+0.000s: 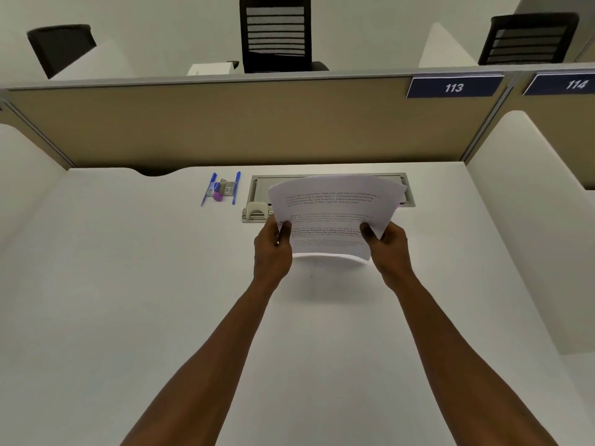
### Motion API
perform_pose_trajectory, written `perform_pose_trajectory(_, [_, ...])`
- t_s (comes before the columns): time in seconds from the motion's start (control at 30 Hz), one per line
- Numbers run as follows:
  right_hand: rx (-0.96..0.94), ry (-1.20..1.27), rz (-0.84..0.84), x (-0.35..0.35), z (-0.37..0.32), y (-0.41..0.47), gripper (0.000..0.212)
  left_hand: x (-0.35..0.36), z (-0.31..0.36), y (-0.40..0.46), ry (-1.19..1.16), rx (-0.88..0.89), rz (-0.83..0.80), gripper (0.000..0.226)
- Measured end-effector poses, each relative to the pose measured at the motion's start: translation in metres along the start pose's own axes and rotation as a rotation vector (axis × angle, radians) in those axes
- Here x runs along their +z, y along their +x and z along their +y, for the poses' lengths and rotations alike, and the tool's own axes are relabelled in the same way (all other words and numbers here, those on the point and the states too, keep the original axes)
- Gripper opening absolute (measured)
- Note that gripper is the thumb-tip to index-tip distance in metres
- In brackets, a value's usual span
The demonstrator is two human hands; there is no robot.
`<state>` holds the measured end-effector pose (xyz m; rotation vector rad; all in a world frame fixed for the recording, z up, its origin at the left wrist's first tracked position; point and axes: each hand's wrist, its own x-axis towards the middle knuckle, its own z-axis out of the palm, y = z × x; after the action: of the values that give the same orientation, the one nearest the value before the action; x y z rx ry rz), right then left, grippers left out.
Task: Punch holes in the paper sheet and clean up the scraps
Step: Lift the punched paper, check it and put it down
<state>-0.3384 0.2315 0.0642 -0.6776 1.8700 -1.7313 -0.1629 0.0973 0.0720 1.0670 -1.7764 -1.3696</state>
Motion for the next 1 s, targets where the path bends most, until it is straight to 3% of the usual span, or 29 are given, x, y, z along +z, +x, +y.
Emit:
perform_pose_trajectory(0.4, [-0.009,-0.021,0.015,0.000,0.002,-0.011,0.018,-0.001,-0.003,-0.010,0.025,0.040,-0.038,0.021])
perform_pose_trajectory(0.6, [-0.117,0.008,-0.003,0.004,-0.017,-0.021,0.017,-0.016,0.016,-0.021,-0.160,0.057,0.018,0.027])
perform_pose_trajectory(0.73, [-0.165,-0.007,-0.051,0.018,-0.024,-0.033,0.015,-0.036,0.015,-0.029,-0.227,0.051,0.095,0.015])
perform_pose_trajectory(1.0, [0.043,0.159,-0.109,0.063,-0.007,-0.053,0.021,-0.084,-0.014,-0.042,-0.222,-0.037,0.131,0.023])
